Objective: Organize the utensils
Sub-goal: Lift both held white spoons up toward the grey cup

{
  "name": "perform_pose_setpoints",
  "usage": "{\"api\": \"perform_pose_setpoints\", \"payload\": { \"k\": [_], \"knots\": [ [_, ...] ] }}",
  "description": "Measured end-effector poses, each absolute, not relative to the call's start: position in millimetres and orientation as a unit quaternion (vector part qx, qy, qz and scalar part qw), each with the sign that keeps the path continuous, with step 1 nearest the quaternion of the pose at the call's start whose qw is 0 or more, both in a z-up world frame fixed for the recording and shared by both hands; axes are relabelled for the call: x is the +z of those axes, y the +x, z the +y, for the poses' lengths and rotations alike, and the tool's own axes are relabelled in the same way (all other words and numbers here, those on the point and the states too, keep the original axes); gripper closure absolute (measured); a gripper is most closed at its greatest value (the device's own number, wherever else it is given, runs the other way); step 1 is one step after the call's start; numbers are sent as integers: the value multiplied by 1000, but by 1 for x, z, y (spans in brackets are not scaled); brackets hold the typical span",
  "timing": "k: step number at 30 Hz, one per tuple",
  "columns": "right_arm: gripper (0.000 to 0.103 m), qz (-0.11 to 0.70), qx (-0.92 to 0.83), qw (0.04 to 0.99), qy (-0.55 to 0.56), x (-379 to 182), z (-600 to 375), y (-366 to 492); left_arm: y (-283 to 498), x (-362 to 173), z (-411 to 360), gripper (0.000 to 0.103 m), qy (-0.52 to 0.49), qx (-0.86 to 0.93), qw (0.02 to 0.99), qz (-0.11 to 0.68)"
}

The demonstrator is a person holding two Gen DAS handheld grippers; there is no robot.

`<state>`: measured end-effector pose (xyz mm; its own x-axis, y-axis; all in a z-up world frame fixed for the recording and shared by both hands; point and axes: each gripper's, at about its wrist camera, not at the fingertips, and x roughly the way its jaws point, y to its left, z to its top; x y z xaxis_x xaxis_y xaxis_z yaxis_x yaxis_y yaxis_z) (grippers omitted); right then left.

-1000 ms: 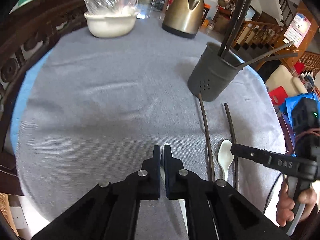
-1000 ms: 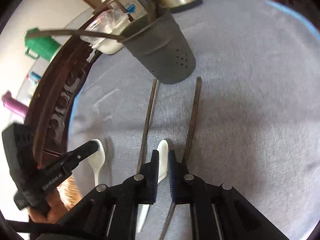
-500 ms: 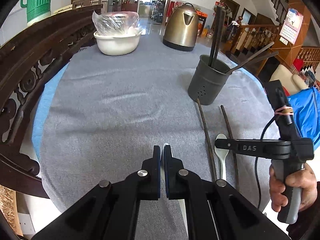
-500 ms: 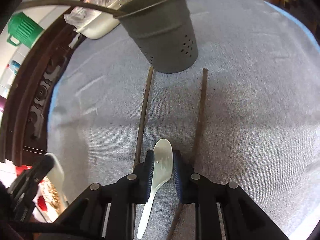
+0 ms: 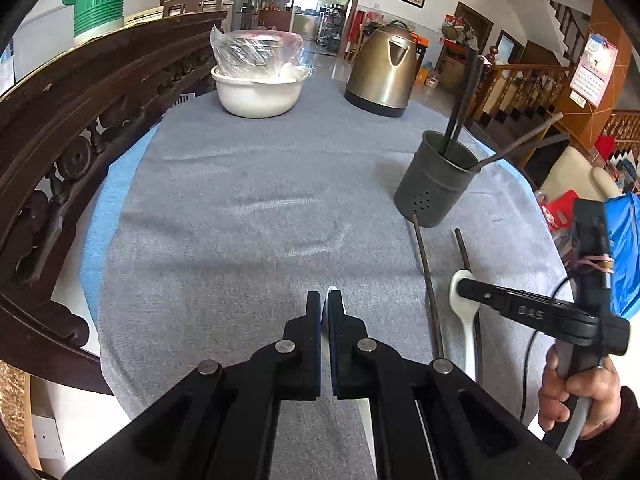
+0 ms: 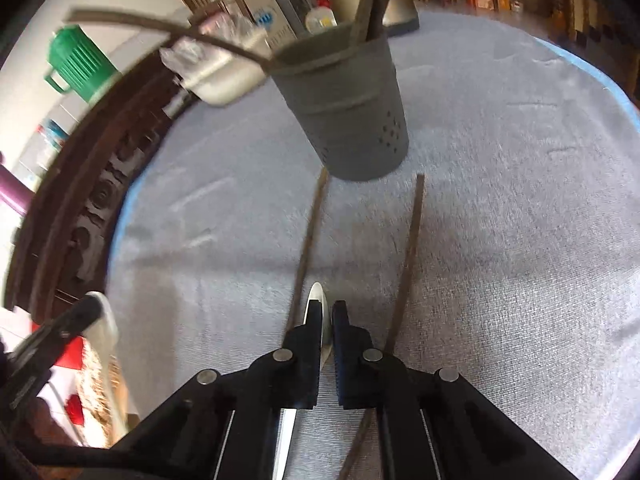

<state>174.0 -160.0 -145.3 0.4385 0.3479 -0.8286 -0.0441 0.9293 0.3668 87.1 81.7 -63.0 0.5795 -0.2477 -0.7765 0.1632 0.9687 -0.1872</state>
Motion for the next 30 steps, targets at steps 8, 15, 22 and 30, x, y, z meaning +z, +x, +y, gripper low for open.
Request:
{"api": "perform_pose_setpoints", "payload": {
  "k": [8, 15, 22, 30],
  "knots": [
    [97, 435, 118, 861, 234, -113, -201, 155, 111, -44, 80, 100, -49, -102, 901, 420],
    [98, 353, 37, 890, 285, -81, -270, 147, 163, -9, 83, 100, -43, -77, 927, 364],
    [98, 291, -32, 902, 316, -64, -324, 177, 231, 20, 77, 100, -39, -74, 945, 318],
    [98, 217, -39, 920, 323, -45, -342, 241, 301, 36, 51, 100, -40, -134, 951, 277]
  ]
}}
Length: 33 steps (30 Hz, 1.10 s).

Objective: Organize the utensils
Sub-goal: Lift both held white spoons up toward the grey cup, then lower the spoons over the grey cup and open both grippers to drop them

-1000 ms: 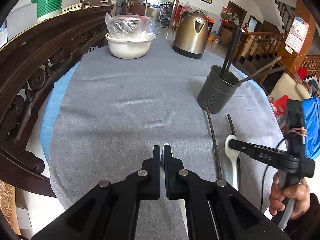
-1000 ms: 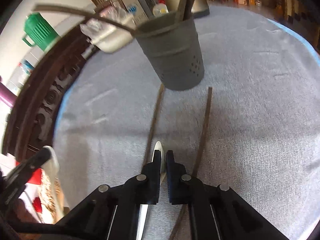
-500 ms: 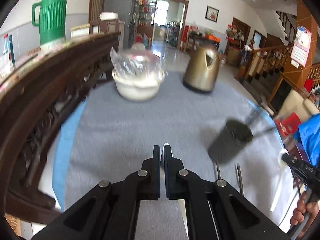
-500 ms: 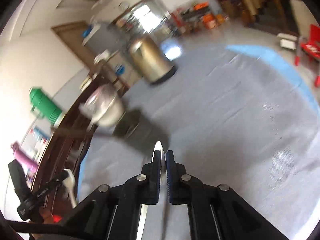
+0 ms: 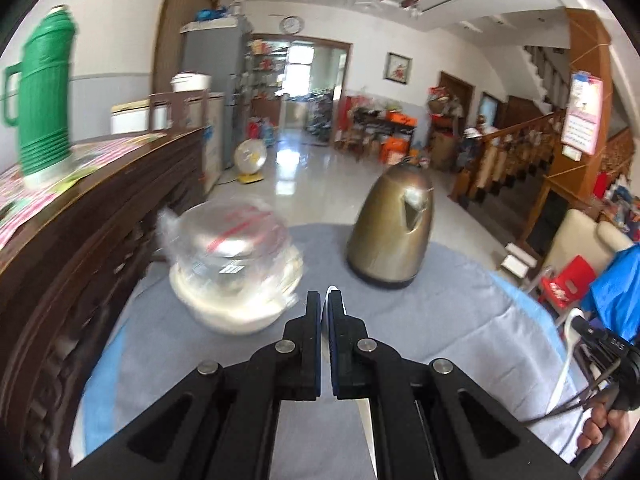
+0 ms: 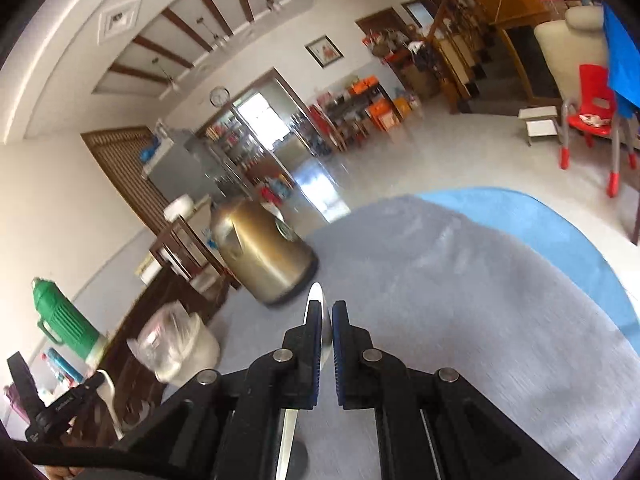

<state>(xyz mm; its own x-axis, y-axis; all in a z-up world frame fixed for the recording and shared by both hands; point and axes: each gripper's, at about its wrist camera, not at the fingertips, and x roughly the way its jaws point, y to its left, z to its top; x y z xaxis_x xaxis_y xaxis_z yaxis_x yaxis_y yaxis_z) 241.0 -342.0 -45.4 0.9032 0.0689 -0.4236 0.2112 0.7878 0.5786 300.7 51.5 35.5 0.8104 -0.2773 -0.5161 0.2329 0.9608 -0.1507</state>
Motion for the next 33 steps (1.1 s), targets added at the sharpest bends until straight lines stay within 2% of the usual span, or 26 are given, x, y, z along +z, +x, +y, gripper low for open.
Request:
{"api": "perform_pose_setpoints", "payload": {
  "k": [15, 21, 33],
  "knots": [
    [97, 142, 99, 950, 261, -31, -302, 303, 326, 26, -45, 100, 6, -371, 908, 198],
    [97, 135, 142, 945, 263, -34, -296, 310, 309, 19, -58, 100, 36, -414, 894, 166],
    [97, 114, 174, 955, 211, -33, -273, 301, 303, 1, -54, 100, 46, -449, 877, 165]
  ]
}}
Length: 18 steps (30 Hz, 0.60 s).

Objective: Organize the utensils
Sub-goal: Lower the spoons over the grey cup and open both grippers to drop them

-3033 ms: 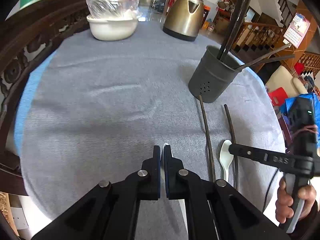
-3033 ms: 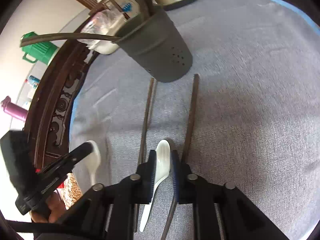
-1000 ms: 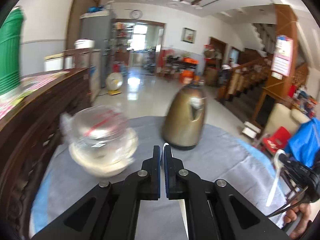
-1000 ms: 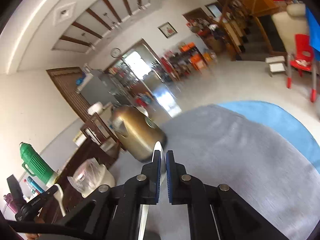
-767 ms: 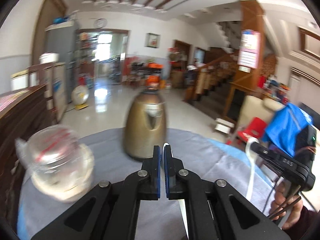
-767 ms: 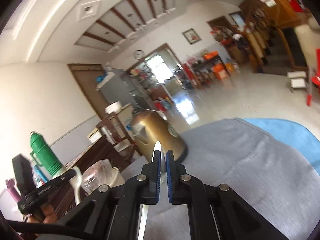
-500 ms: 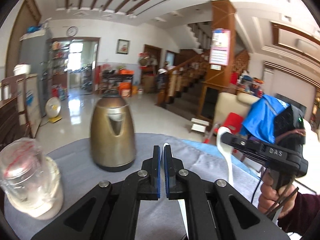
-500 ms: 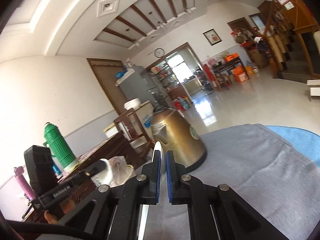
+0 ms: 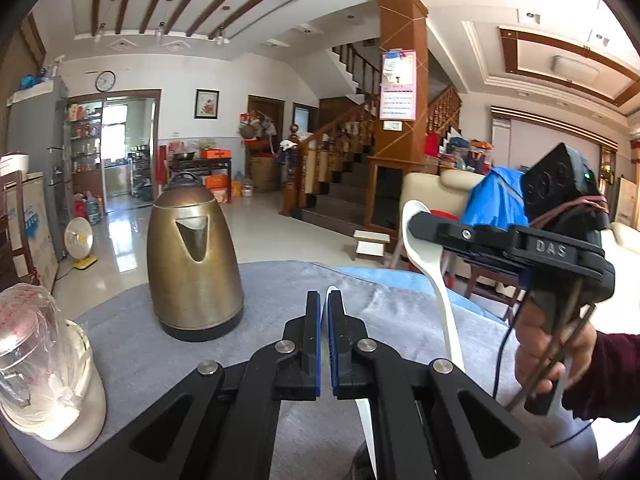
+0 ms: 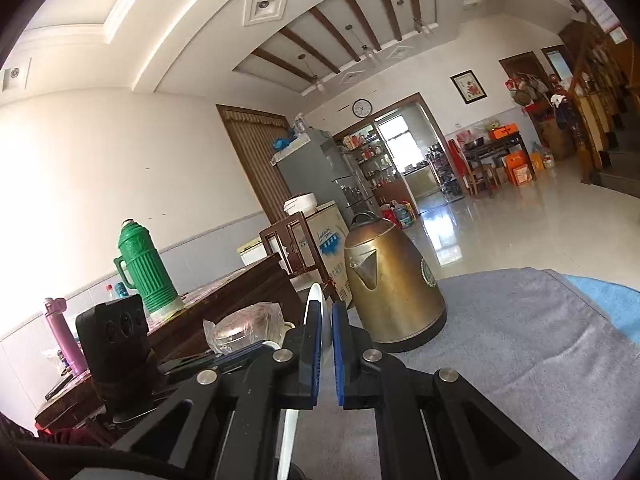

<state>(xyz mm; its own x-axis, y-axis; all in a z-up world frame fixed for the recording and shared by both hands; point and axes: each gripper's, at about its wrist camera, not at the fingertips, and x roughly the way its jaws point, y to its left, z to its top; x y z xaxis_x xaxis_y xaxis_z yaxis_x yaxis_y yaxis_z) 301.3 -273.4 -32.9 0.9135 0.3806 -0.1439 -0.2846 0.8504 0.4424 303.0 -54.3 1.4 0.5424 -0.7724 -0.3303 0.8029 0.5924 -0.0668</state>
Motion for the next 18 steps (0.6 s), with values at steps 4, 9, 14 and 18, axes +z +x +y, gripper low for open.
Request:
{"api": "perform_pose_setpoints", "payload": {
  "k": [4, 9, 14, 18],
  "knots": [
    [97, 114, 167, 956, 214, -32, -276, 301, 299, -2, -53, 100, 55, -455, 873, 168],
    [97, 102, 153, 960, 210, -19, -277, 287, 297, 1, -47, 100, 47, -460, 870, 170],
    [97, 78, 134, 969, 193, 9, -279, 272, 295, 3, -42, 100, 39, -471, 864, 174],
    [97, 63, 122, 975, 174, 35, -271, 259, 288, 5, -38, 100, 35, -482, 858, 173]
  ]
}}
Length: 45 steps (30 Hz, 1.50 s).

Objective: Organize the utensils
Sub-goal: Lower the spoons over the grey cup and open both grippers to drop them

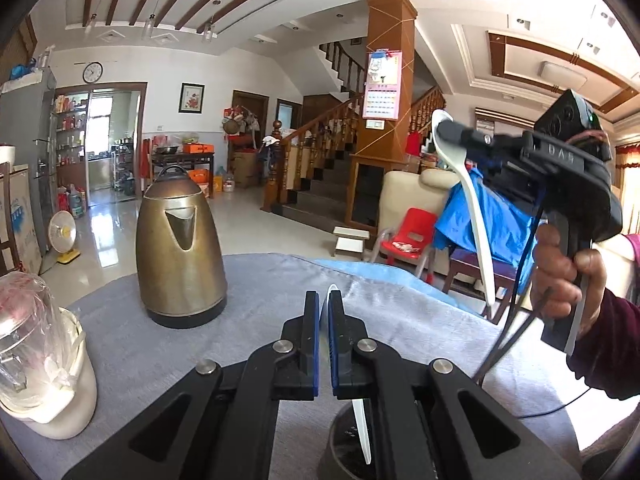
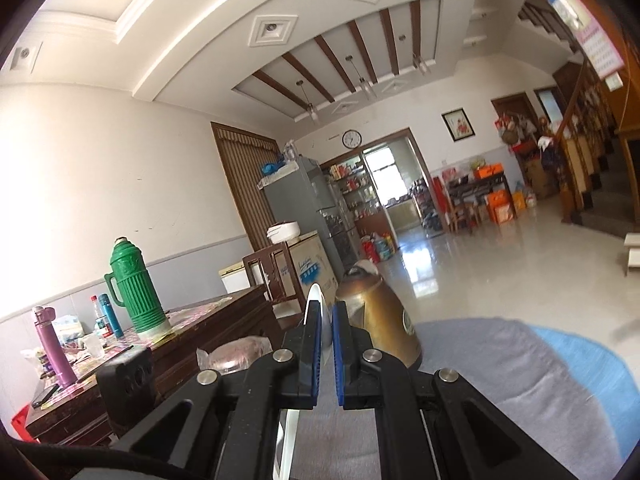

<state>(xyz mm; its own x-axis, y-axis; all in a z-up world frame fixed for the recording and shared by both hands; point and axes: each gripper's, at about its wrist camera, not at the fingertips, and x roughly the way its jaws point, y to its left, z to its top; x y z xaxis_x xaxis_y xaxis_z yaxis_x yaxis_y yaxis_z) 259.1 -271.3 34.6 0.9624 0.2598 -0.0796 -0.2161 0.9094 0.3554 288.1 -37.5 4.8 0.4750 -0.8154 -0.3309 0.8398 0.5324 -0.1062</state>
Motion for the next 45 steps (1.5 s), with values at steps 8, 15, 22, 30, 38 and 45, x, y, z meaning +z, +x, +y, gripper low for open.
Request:
{"api": "perform_pose_setpoints", "payload": {
  "k": [8, 15, 22, 30, 38, 45],
  "knots": [
    [97, 49, 83, 988, 125, 61, -226, 234, 277, 11, -27, 99, 45, -485, 857, 167],
    [97, 61, 0, 995, 80, 56, -175, 237, 276, 3, -16, 82, 29, -475, 861, 180],
    [97, 50, -48, 997, 38, 62, -147, 230, 271, 14, 18, 78, 9, -443, 881, 167],
    [98, 62, -81, 993, 57, 69, -137, 232, 249, 14, 57, 48, 24, -336, 920, 200],
    [97, 74, -98, 992, 35, 76, -124, 237, 203, 7, 86, 43, 16, -311, 927, 207],
    [97, 95, -90, 991, 36, 77, -128, 239, 189, 14, 95, 43, 6, -313, 928, 200]
  ]
}}
